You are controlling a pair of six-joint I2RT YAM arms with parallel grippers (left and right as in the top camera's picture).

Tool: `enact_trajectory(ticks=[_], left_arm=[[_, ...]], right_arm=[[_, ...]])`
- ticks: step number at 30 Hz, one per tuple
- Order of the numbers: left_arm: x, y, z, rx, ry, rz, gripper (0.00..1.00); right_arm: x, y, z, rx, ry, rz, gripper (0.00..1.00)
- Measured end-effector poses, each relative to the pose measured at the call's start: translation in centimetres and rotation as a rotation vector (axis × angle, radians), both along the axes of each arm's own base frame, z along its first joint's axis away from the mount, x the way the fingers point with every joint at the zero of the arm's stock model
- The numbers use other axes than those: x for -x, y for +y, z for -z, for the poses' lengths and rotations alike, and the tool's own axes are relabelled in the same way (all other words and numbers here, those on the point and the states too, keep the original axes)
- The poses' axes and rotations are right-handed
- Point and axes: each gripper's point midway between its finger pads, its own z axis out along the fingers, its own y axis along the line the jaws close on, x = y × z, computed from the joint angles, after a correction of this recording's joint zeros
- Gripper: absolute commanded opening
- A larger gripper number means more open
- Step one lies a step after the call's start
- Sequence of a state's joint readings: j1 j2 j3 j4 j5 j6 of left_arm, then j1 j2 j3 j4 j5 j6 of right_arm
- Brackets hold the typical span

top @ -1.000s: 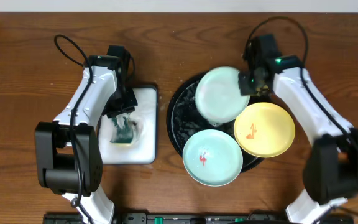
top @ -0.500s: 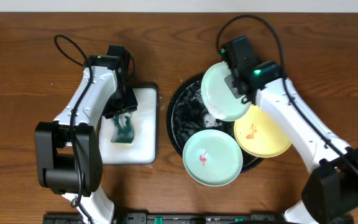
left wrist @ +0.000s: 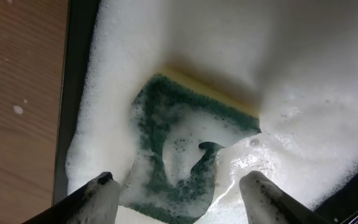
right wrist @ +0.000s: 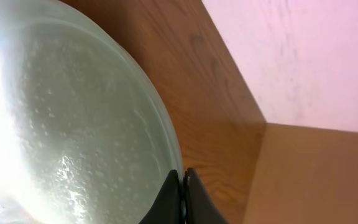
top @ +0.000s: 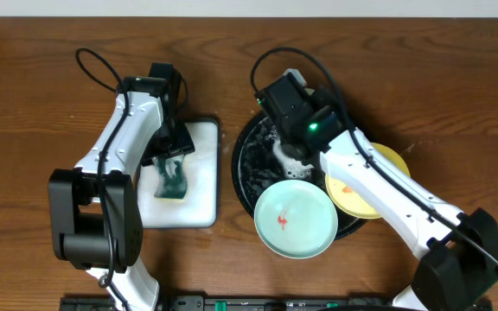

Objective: Clean dirty plates on tray and stack at the side
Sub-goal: 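Grip the back pale green plate rim with the right gripper and lift it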

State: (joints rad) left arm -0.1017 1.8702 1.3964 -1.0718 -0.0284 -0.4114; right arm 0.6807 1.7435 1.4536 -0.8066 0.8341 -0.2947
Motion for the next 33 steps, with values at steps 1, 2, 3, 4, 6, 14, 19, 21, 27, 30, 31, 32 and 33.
enact_trajectory(ticks=[1, 2, 3, 4, 6, 14, 19, 21, 27, 30, 31, 32, 33], left_arm=[[0.01, 0.0, 0.0, 0.0, 0.0, 0.0, 0.69], [0.01, 0.0, 0.0, 0.0, 0.0, 0.0, 0.69], [0.0, 0.01, 0.0, 0.0, 0.0, 0.0, 0.69], [0.0, 0.0, 0.0, 0.0, 0.0, 0.0, 0.69], [0.0, 0.01, 0.0, 0.0, 0.0, 0.0, 0.7], [0.0, 0.0, 0.0, 0.0, 0.0, 0.0, 0.7], [0.01, 0.0, 0.0, 0.0, 0.0, 0.0, 0.7], [0.0, 0.01, 0.0, 0.0, 0.0, 0.0, 0.7], [0.0, 0.0, 0.0, 0.0, 0.0, 0.0, 0.76], [0.0, 0.0, 0.0, 0.0, 0.0, 0.001, 0.77], [0.0, 0.01, 0.0, 0.0, 0.0, -0.001, 0.77], [0.0, 0.0, 0.0, 0.0, 0.0, -0.002, 0.78], [0.0, 0.0, 0.0, 0.0, 0.0, -0.002, 0.78]], right_arm=[[0.09, 0.19, -0.07, 0.013, 0.001, -0.011, 0.01], [0.12, 0.22, -0.14, 0.024, 0.001, -0.016, 0.01], [0.19, 0.35, -0.27, 0.041, 0.0, -0.026, 0.01], [0.25, 0.43, -0.39, 0.06, 0.0, -0.036, 0.01], [0.37, 0.63, -0.58, 0.095, 0.005, -0.059, 0.01], [0.47, 0.76, -0.81, 0.162, 0.023, -0.102, 0.01], [0.45, 0.67, -0.9, 0.184, 0.028, -0.111, 0.01], [0.45, 0.66, -0.91, 0.189, 0.031, -0.115, 0.01], [0.41, 0.69, -0.97, 0.199, 0.033, -0.122, 0.01], [0.39, 0.68, -1.0, 0.215, 0.039, -0.133, 0.01], [0.39, 0.73, -1.02, 0.224, 0.043, -0.141, 0.01], [0.41, 0.81, -1.03, 0.234, 0.048, -0.151, 0.01], [0.46, 0.92, -1.04, 0.242, 0.051, -0.16, 0.01]])
